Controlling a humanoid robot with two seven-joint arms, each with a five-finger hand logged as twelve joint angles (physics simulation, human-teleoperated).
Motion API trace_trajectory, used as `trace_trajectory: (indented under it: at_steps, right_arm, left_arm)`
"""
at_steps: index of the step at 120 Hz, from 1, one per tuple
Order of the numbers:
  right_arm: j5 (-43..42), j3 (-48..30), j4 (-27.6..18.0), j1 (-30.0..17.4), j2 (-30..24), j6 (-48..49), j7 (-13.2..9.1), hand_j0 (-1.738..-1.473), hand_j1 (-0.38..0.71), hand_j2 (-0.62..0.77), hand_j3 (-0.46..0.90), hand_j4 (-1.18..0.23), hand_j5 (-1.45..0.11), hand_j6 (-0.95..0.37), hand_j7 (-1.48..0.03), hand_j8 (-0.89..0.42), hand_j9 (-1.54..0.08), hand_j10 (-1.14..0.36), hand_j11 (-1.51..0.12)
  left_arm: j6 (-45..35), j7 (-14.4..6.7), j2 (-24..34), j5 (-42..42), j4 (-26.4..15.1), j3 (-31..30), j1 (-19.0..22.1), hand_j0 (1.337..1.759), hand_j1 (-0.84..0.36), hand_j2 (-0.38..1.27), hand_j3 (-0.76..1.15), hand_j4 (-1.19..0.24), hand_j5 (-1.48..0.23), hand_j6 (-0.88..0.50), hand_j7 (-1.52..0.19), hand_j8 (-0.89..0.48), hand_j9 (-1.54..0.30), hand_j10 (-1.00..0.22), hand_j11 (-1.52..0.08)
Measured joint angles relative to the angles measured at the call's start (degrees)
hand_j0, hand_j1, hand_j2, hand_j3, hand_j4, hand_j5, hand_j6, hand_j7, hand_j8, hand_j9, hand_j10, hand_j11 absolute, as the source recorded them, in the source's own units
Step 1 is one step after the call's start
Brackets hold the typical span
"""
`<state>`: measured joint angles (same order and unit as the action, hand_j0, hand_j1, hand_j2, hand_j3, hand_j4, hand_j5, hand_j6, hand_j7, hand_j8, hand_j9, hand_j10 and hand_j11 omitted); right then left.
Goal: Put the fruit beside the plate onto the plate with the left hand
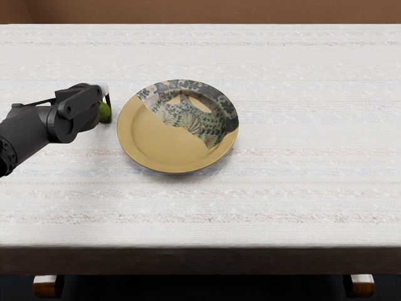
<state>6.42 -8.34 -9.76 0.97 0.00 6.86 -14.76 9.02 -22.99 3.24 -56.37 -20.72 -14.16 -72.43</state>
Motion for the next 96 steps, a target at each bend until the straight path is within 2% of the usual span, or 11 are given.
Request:
trace_trajectory:
  at_steps: [31, 36, 67, 96]
  right_arm:
    - [0.0, 0.0, 0.0, 0.0, 0.0, 0.0, 0.0, -1.658, -0.31, -0.01, 0.0, -0.03, -0.04, -0.03, -0.04, -0.03, -0.04, -0.03, -0.04]
    - [0.0, 0.0, 0.0, -0.01, 0.0, 0.0, 0.0, -1.658, -0.31, -0.01, 0.0, -0.03, -0.04, -0.03, -0.04, -0.03, -0.04, -0.03, -0.04]
    - [0.0, 0.0, 0.0, -0.01, 0.0, 0.0, 0.0, -1.658, -0.31, -0.01, 0.0, -0.03, -0.04, -0.03, -0.04, -0.03, -0.04, -0.03, -0.04]
    - [0.0, 0.0, 0.0, 0.0, 0.0, 0.0, -0.01, -1.658, -0.31, -0.01, 0.0, -0.03, -0.04, -0.03, -0.04, -0.03, -0.04, -0.03, -0.04]
  left_arm:
    - [1.23, 0.11, 0.01, 0.99, -0.03, 0.06, -0.12, 1.646, -0.26, 0.08, 0.0, -0.57, -0.8, -0.4, -0.84, -0.51, -0.9, -0.65, -0.9]
    - [1.34, 0.13, 0.01, 1.16, -0.06, 0.08, -0.2, 1.647, -0.27, 0.13, 0.0, -0.57, -0.82, -0.41, -0.85, -0.52, -0.91, -0.65, -0.91]
    - [2.68, 0.14, 0.1, 1.79, -0.21, 0.07, -0.71, 1.646, -0.29, 0.16, 0.0, -0.51, -0.9, -0.35, -0.91, -0.49, -0.95, -0.66, -0.96]
    - [6.25, 0.01, 1.18, 5.02, -1.19, 0.12, -1.65, 1.643, -0.33, 0.14, 0.0, -0.45, -0.97, -0.31, -0.96, -0.43, -1.0, -0.68, -1.0]
